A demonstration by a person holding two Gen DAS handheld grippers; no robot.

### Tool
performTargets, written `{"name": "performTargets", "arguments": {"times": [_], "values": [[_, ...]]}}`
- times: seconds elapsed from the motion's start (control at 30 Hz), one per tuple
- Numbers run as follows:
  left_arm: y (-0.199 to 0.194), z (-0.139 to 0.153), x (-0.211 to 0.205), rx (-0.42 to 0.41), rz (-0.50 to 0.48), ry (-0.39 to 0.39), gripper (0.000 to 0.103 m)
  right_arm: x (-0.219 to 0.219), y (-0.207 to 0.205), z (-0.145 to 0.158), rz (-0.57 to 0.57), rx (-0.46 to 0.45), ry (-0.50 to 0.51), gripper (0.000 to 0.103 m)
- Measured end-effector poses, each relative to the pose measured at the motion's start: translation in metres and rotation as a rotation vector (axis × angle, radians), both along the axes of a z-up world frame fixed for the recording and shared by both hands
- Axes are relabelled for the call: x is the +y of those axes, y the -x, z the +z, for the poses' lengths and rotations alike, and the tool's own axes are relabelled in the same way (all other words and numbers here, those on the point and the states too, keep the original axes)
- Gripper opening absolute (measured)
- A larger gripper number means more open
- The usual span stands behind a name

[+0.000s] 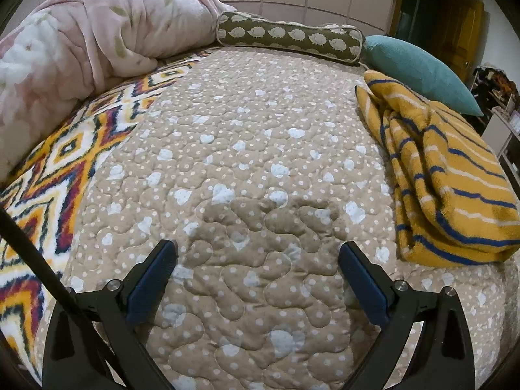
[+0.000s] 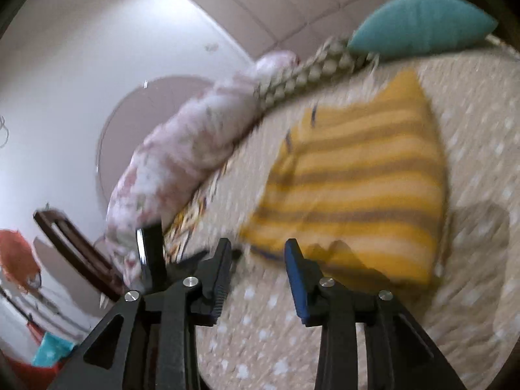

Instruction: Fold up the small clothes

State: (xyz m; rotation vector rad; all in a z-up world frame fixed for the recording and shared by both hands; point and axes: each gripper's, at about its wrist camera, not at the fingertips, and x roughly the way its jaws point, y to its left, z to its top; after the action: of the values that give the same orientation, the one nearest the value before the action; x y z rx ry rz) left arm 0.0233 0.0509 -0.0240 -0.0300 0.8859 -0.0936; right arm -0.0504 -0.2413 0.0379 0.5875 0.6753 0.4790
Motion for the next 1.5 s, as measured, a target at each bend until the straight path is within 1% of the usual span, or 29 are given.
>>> {"name": "performTargets", "arguments": {"times": [0.07, 0.13, 0.17, 0.23, 0.4, 0.5, 0.53, 0.57, 0.67, 0.73, 0.83, 0.9, 0.97, 1.0, 1.03, 1.07, 1.13, 1.23, 1.33, 1.43, 1.5], "values": [[0.0, 0.0, 0.0, 0.0, 0.001, -0.004, 0.1, -0.017, -0.011, -0.008, -0.06, 0.028, -0.005, 0.04], [0.0, 0.0, -0.001, 0.0, 0.001, -0.006, 0.1, -0.032, -0.022, -0.03, -0.087, 0.098, -0.02, 0.04], [0.0, 0.0, 0.0, -0.001, 0.001, -0.006, 0.1, -0.038, -0.024, -0.043, -0.082, 0.131, -0.048, 0.04], [0.001, 0.0, 0.0, -0.002, 0.002, -0.005, 0.1, -0.041, -0.018, -0.064, -0.064, 0.164, -0.109, 0.04], [0.001, 0.0, 0.0, -0.004, 0.001, -0.005, 0.1, -0.044, 0.014, -0.072, -0.054, 0.128, -0.102, 0.04], [0.001, 0.0, 0.0, -0.004, 0.002, -0.005, 0.1, -0.047, 0.028, -0.08, -0.046, 0.144, -0.132, 0.04], [0.001, 0.0, 0.0, -0.004, 0.001, -0.005, 0.1, -0.047, 0.033, -0.084, -0.037, 0.148, -0.129, 0.039], [0.001, 0.0, 0.001, -0.005, 0.002, -0.007, 0.1, -0.044, 0.036, -0.087, -0.034, 0.148, -0.102, 0.039], [0.002, 0.001, 0.001, -0.007, 0.003, -0.01, 0.1, -0.034, 0.046, -0.084, -0.042, 0.096, 0.005, 0.039], [0.003, 0.001, 0.0, -0.008, 0.006, -0.013, 0.1, -0.031, 0.05, -0.083, -0.053, 0.082, 0.04, 0.039], [0.004, 0.001, 0.0, -0.01, 0.008, -0.019, 0.1, -0.03, 0.054, -0.084, -0.072, 0.06, 0.043, 0.04], [0.005, 0.002, -0.001, -0.012, 0.01, -0.023, 0.1, -0.03, 0.059, -0.084, -0.078, 0.045, 0.046, 0.044], [0.006, 0.002, -0.001, -0.009, 0.015, -0.023, 0.1, -0.024, 0.059, -0.081, -0.072, 0.03, 0.059, 0.056], [0.007, 0.002, -0.001, -0.006, 0.017, -0.024, 0.1, -0.021, 0.059, -0.08, -0.064, 0.023, 0.067, 0.06], [0.009, 0.002, -0.001, -0.004, 0.02, -0.028, 0.1, -0.018, 0.06, -0.078, -0.054, 0.013, 0.076, 0.067], [0.012, 0.002, -0.002, -0.006, 0.026, -0.039, 0.1, -0.015, 0.061, -0.077, -0.047, 0.009, 0.091, 0.071], [0.018, 0.001, -0.005, -0.016, 0.037, -0.058, 0.1, -0.006, 0.062, -0.075, -0.04, 0.004, 0.153, 0.073], [0.029, 0.0, -0.007, -0.046, 0.05, -0.079, 0.1, 0.002, 0.064, -0.073, -0.049, -0.004, 0.186, 0.075], [0.031, 0.0, -0.006, -0.055, 0.054, -0.075, 0.1, 0.001, 0.065, -0.072, -0.049, 0.012, 0.185, 0.075], [0.031, -0.001, -0.005, -0.054, 0.054, -0.072, 0.1, -0.001, 0.066, -0.07, -0.016, 0.027, 0.179, 0.075], [0.031, -0.001, -0.006, -0.054, 0.055, -0.074, 0.1, -0.006, 0.066, -0.066, 0.006, 0.057, 0.156, 0.075]]}}
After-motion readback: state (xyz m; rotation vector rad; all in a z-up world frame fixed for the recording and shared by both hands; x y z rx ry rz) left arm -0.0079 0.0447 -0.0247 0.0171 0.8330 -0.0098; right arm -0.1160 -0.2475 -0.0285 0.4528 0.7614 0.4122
